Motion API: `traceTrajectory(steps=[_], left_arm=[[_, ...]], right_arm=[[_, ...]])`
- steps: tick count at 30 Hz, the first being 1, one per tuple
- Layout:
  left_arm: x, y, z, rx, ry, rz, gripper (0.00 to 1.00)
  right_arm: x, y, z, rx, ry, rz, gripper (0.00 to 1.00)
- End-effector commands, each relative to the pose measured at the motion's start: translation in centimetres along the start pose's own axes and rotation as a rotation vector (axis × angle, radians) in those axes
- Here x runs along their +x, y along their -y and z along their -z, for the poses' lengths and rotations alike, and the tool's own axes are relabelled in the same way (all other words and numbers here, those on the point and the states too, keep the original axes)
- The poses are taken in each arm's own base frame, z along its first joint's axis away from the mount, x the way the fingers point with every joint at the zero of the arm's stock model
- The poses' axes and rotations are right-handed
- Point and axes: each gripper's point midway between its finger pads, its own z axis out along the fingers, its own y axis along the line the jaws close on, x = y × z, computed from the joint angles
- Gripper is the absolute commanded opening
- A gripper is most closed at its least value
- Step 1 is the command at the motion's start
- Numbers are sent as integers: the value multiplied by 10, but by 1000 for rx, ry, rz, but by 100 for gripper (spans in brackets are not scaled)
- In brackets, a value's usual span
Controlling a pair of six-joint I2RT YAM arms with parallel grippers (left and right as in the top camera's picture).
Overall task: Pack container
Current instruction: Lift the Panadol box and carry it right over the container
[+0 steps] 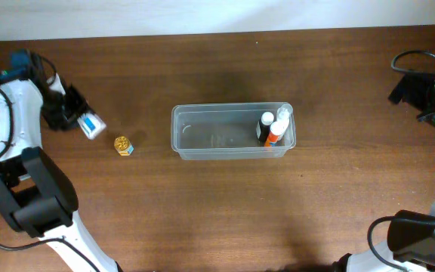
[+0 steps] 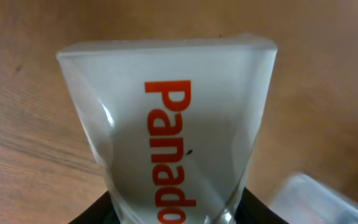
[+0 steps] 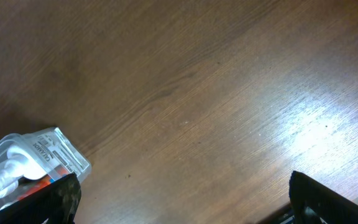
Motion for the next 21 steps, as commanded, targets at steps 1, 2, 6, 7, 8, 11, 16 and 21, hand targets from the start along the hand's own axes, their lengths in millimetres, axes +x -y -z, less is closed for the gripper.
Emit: traceTrajectory(steps=[1,2,6,7,8,11,16,21], left_arm=[[-7,40,27,160,24,-147,44],[-6,52,36,198,28,-199,44],[5,88,57,253,33,-377,43],[10,96,59,256,30,-419,43],[15,105,61,260,27,-463,42],[40,143,61,278,7,-640,40],[92,197,47,289,-48,-942,39],[142,217,28,129,-116,-1252,38]], right_arm=[[-3,2,5,0,20,-16,98],[-3,2,5,0,20,-16,98],[-3,2,5,0,20,-16,98],[-3,2,5,0,20,-16,98],[-3,2,5,0,20,-16,98],[-3,2,5,0,20,-16,98],[-3,2,5,0,20,-16,98],[-3,2,5,0,20,-16,98]])
